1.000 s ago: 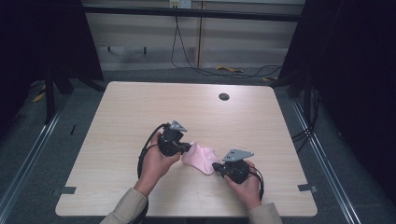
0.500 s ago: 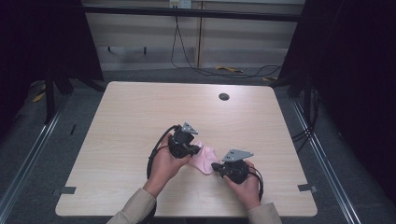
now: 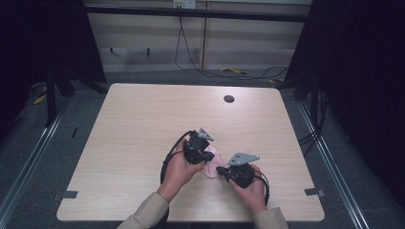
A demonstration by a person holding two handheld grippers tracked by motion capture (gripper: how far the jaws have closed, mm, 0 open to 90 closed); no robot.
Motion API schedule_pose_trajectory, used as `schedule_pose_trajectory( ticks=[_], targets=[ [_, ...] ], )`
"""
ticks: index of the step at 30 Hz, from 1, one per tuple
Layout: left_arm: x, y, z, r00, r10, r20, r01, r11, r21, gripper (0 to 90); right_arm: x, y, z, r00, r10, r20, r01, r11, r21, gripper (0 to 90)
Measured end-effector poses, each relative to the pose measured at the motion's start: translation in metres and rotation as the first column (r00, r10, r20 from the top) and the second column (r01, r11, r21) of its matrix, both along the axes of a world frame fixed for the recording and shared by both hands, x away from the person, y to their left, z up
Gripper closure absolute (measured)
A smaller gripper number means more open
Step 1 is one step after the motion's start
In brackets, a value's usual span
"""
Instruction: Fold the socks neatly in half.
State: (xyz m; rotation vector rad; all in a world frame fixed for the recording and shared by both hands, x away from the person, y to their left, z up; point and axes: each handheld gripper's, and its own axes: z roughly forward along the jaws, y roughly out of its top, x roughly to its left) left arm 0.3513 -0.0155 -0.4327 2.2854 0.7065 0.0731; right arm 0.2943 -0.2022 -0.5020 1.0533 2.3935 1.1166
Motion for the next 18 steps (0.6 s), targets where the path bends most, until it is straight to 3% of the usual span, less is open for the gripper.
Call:
schedule_pose_trajectory(
  ticks=[18],
  targets=[
    [-0.001, -0.016, -0.017, 0.9994, -0.027, -0.021, 0.028, 0.9993, 0.026, 88.2, 0.000, 0.000, 0.000, 0.9999, 0.006, 0.011, -0.006, 1.000, -0.011, 90.0]
  ],
)
